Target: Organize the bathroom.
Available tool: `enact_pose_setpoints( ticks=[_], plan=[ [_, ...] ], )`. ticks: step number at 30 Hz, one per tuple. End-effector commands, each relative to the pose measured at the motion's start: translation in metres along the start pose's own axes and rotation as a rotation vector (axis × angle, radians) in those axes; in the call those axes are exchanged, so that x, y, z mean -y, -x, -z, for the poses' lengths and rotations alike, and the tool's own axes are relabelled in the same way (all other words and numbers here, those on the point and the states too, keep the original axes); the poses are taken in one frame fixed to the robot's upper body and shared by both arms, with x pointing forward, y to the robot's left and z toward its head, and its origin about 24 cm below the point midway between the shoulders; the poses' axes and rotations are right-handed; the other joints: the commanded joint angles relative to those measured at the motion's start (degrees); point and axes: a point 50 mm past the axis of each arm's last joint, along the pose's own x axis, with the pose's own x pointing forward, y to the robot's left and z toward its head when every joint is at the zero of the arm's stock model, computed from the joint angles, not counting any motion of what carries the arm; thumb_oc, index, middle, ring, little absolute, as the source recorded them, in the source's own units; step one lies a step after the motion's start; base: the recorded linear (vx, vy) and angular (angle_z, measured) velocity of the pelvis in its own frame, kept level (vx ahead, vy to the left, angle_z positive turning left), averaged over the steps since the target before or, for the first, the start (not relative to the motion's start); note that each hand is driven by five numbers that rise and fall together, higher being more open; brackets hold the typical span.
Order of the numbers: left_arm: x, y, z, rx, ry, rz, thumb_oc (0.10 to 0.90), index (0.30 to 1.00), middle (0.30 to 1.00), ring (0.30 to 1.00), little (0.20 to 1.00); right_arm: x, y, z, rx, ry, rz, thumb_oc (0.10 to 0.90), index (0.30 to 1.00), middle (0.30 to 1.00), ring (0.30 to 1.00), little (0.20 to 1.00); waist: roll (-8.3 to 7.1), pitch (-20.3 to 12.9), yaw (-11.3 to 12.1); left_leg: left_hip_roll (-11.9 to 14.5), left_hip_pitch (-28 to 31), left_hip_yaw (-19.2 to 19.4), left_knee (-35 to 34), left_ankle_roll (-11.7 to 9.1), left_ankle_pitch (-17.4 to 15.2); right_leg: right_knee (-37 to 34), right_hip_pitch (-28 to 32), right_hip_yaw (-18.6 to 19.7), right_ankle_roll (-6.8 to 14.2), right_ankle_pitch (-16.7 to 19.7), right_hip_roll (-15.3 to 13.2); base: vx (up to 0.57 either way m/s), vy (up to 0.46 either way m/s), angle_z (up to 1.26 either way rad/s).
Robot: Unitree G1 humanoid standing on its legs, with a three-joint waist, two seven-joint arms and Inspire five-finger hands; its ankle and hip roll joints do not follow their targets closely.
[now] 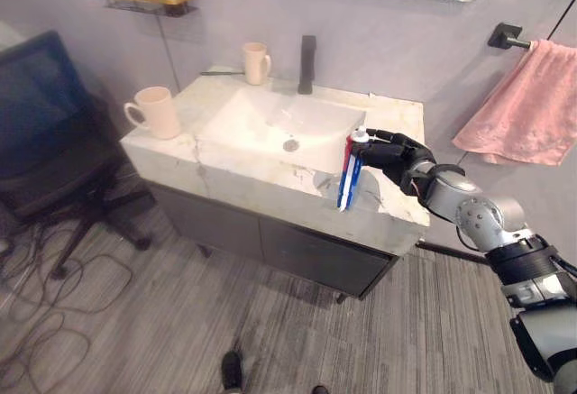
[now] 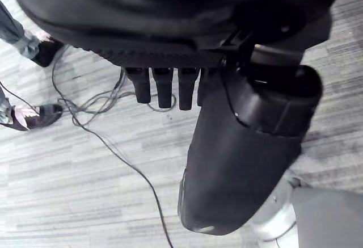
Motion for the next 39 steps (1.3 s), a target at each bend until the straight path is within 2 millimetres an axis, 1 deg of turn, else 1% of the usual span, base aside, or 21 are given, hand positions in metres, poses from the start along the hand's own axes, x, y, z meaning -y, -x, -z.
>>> enact_pose_setpoints(
  ticks=[1,2,4,5,7,9,10,11,12,15,16,17,19,20,21,22,24,27,35,37,39],
  plan=[
    [-0.020,-0.003,0.031,-0.081,-0.023,-0.092,0.800,0.900,0.900,0.900,0.900,-0.013,0.013,-0.089,0.345,-0.107,-0.070,0.400,0.300,0.300,0.300,0.300,-2.11,-4.75,1.76,-1.80,-3.48,0.92,5.68,1.27,-5.42,9.02,0.50,1.89,5.92,-5.22,-2.40,0.17,0.283,-0.10],
    [-0.019,-0.003,0.034,-0.096,0.013,-0.092,0.800,0.900,0.900,0.900,0.900,-0.011,0.015,-0.093,0.357,-0.111,-0.058,0.400,0.300,0.300,0.300,0.300,-2.07,-5.11,1.89,-3.08,-2.70,1.60,6.25,2.53,-6.94,10.16,-0.70,2.38,6.59,-4.37,-3.75,0.17,0.273,-0.07],
    [-0.018,-0.003,0.036,-0.100,0.021,-0.093,0.800,0.900,0.900,0.900,0.900,-0.009,0.015,-0.094,0.360,-0.115,-0.051,0.400,0.300,0.300,0.300,0.300,-2.06,-5.33,2.00,-3.51,-2.50,1.78,6.30,2.93,-7.37,10.56,-1.01,2.68,6.83,-3.85,-4.24,0.15,0.232,-0.03],
    [-0.017,-0.004,0.041,-0.110,0.026,-0.098,0.800,0.900,0.900,0.900,0.900,-0.003,0.017,-0.098,0.382,-0.117,-0.033,0.400,0.300,0.300,0.300,0.300,-2.12,-5.79,2.20,-4.70,-1.85,2.13,6.00,3.90,-8.26,11.78,-1.93,3.38,7.05,-0.41,-5.80,0.11,0.187,-0.02],
    [-0.016,-0.004,0.047,-0.119,0.019,-0.109,0.800,0.900,0.900,0.900,0.900,-0.001,0.019,-0.104,0.409,-0.114,-0.024,0.400,0.300,0.300,0.300,0.300,-1.50,-5.52,2.36,-4.91,-0.44,2.47,5.61,4.57,-9.19,17.65,-6.24,3.42,6.25,5.70,-8.42,0.11,0.218,0.05],
    [-0.019,-0.004,0.051,-0.130,0.023,-0.111,0.800,0.900,0.900,0.900,0.900,-0.001,0.021,-0.111,0.433,-0.106,-0.019,0.400,0.300,0.300,0.300,0.300,-0.61,-5.08,2.25,-5.04,1.46,2.99,5.45,5.22,-10.28,20.76,-9.97,3.58,5.54,8.39,-9.56,0.09,0.170,0.02],
    [-0.021,-0.004,0.051,-0.142,0.032,-0.115,0.800,0.900,0.900,0.900,0.900,-0.005,0.023,-0.117,0.456,-0.089,-0.011,0.400,0.300,0.300,0.300,0.300,-0.03,-4.83,1.89,-5.60,3.39,3.40,4.76,5.67,-10.93,17.75,-12.52,3.67,5.17,9.05,-9.14,0.14,0.101,0.00],
    [-0.021,-0.004,0.052,-0.147,0.030,-0.119,0.800,0.900,0.900,0.900,0.900,-0.006,0.023,-0.119,0.466,-0.082,-0.002,0.400,0.300,0.300,0.300,0.300,-0.11,-4.67,1.47,-6.27,4.53,3.38,4.76,5.66,-11.65,12.56,-12.60,3.97,5.48,8.53,-8.16,0.16,0.095,-0.02],
    [-0.022,-0.004,0.052,-0.148,0.028,-0.121,0.800,0.900,0.900,0.900,0.900,-0.006,0.023,-0.120,0.476,-0.073,0.002,0.400,0.300,0.300,0.300,0.300,-0.13,-4.71,1.40,-6.44,4.64,3.47,4.76,5.66,-11.64,10.91,-12.79,4.21,5.54,8.55,-7.68,0.12,0.016,-0.09],
    [-0.021,-0.004,0.055,-0.155,0.024,-0.130,0.800,0.900,0.900,0.900,0.900,-0.001,0.026,-0.122,0.501,-0.064,0.004,0.400,0.300,0.300,0.300,0.300,-1.37,-4.55,0.71,-7.41,5.72,4.12,5.71,5.80,-13.57,5.51,-14.45,4.38,7.87,10.55,-6.27,0.11,-0.006,0.01],
    [-0.021,-0.003,0.055,-0.162,0.030,-0.138,0.800,0.900,0.900,0.900,0.900,0.008,0.032,-0.129,0.530,-0.069,0.005,0.400,0.300,0.300,0.300,0.300,-2.55,-4.45,-0.12,-7.89,7.43,5.07,6.20,5.72,-15.05,3.51,-16.49,3.63,9.79,12.88,-4.93,0.19,-0.037,0.02],
    [-0.023,-0.003,0.053,-0.164,0.014,-0.144,0.800,0.900,0.900,0.900,0.900,0.015,0.037,-0.135,0.547,-0.067,0.015,0.400,0.300,0.300,0.300,0.300,-2.94,-4.54,-0.77,-8.10,8.74,5.05,5.75,5.69,-15.43,3.55,-17.63,3.40,10.24,13.37,-3.86,0.19,-0.034,0.03],
    [-0.023,-0.003,0.050,-0.163,0.001,-0.146,0.800,0.900,0.900,0.900,0.900,0.018,0.039,-0.139,0.552,-0.066,0.022,0.400,0.300,0.300,0.300,0.300,-3.09,-4.64,-1.00,-8.29,9.45,4.68,5.17,5.66,-15.37,3.96,-17.91,2.91,10.37,13.05,-3.18,0.10,-0.012,0.16],
    [-0.023,-0.003,0.048,-0.155,-0.013,-0.147,0.800,0.900,0.900,0.900,0.900,0.022,0.042,-0.143,0.562,-0.056,0.024,0.400,0.300,0.300,0.300,0.300,-3.12,-4.84,-1.27,-8.39,10.31,4.13,3.89,5.63,-14.96,5.25,-17.93,2.30,10.23,11.55,-1.95,0.11,-0.027,0.44],
    [-0.024,-0.003,0.044,-0.145,-0.045,-0.154,0.800,0.900,0.900,0.900,0.900,0.027,0.044,-0.148,0.572,-0.046,0.032,0.400,0.300,0.300,0.300,0.300,-3.46,-5.36,-1.61,-8.97,10.51,3.37,3.71,5.94,-15.27,4.80,-17.16,3.90,9.77,10.47,-1.50,0.12,-0.031,0.49],
    [-0.025,-0.003,0.043,-0.143,-0.055,-0.158,0.800,0.900,0.900,0.900,0.900,0.027,0.044,-0.150,0.574,-0.045,0.035,0.400,0.300,0.300,0.300,0.300,-3.62,-5.54,-1.87,-9.16,10.45,3.18,4.16,6.09,-15.65,4.19,-16.82,4.53,9.72,10.52,-1.64,0.10,-0.042,0.56],
    [-0.027,-0.003,0.043,-0.141,-0.031,-0.144,0.800,0.900,0.900,0.900,0.900,0.026,0.044,-0.156,0.593,-0.042,0.029,0.400,0.300,0.300,0.300,0.300,-3.16,-5.96,-1.54,-8.26,10.18,2.32,4.11,5.32,-14.57,6.47,-14.79,3.29,8.88,7.82,-1.48,0.07,-0.031,0.58],
    [-0.030,-0.003,0.039,-0.127,-0.059,-0.137,0.800,0.900,0.900,0.900,0.900,0.027,0.042,-0.158,0.612,-0.043,0.016,0.400,0.300,0.300,0.300,0.300,-3.25,-6.40,-1.38,-8.14,10.54,2.24,3.42,5.29,-14.29,4.91,-13.11,3.18,8.64,7.48,-1.31,0.05,-0.017,-0.05],
    [-0.027,-0.002,0.034,-0.128,-0.040,-0.137,0.800,0.900,0.900,0.900,0.900,-0.024,0.051,-0.182,0.714,-0.012,-0.184,0.400,0.300,0.300,0.300,0.300,-3.90,-8.34,-0.96,-7.95,11.82,1.15,-0.97,5.17,-12.67,3.07,-11.59,3.20,9.12,7.48,-0.45,0.02,-0.002,-0.07],
    [-0.026,-0.002,0.033,-0.126,-0.035,-0.137,0.800,0.900,0.900,0.900,0.900,-0.051,0.056,-0.186,0.750,0.001,-0.280,0.400,0.300,0.300,0.300,0.300,-4.21,-8.63,-0.63,-7.89,11.54,1.08,-0.99,5.12,-12.57,2.87,-11.45,3.33,9.13,7.37,-0.39,0.00,0.000,0.00],
    [-0.024,-0.002,0.032,-0.124,-0.024,-0.134,0.800,0.900,0.900,0.900,0.900,-0.067,0.059,-0.185,0.769,-0.001,-0.338,0.400,0.300,0.300,0.300,0.300,-4.28,-8.80,-0.45,-7.82,11.40,1.08,-0.94,5.07,-12.52,2.77,-11.30,3.36,9.11,7.31,-0.37,0.00,0.000,0.00]
  ],
)
